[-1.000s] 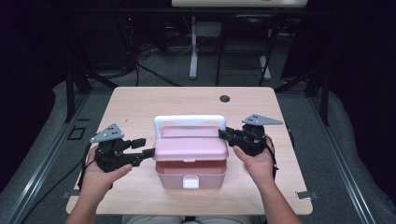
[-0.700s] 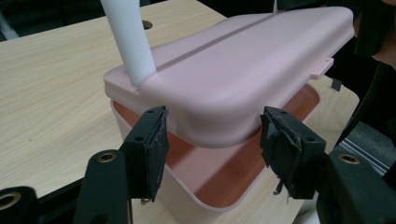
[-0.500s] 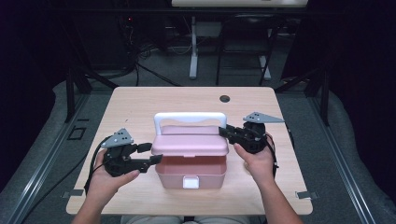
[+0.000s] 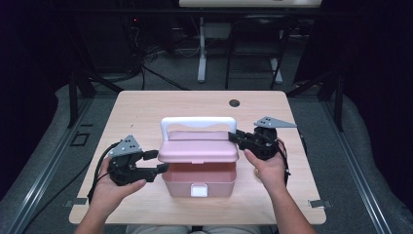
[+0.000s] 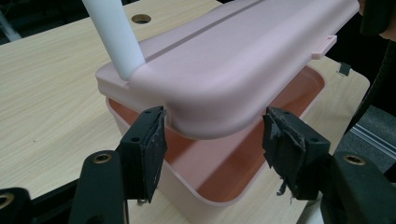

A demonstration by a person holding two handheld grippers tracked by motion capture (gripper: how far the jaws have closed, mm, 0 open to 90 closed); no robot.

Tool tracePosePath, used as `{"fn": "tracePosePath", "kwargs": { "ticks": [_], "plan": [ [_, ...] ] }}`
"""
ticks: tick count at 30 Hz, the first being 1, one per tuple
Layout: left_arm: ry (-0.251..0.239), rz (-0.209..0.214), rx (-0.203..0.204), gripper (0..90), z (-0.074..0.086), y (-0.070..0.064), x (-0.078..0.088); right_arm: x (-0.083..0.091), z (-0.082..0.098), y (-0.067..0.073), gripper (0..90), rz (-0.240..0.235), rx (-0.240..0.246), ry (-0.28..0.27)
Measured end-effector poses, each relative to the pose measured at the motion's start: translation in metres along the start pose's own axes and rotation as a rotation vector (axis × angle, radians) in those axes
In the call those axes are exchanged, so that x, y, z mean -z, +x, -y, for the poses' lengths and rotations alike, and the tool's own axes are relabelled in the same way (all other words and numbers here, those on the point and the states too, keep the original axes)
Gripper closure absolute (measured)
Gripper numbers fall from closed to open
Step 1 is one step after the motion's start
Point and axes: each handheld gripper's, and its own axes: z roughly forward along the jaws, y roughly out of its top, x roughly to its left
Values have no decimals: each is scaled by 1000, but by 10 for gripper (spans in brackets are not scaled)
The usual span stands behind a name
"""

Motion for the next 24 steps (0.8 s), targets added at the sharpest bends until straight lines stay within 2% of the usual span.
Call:
{"fn": "tracePosePath", "kwargs": {
  "ticks": [6,15,18,24],
  "plan": [
    [13,-18,-14,394,0,0,-1,0,0,0,735,-1,-2,-5],
    [8,-21,-15,448,0,0,-1,0,0,0,732,0,-2,0],
    [6,-20,-18,451,0,0,-1,0,0,-1,676,-14,-11,-4],
    [4,-19,-21,452,-1,1,0,1,1,2,619,-18,-1,-8]
  ]
}}
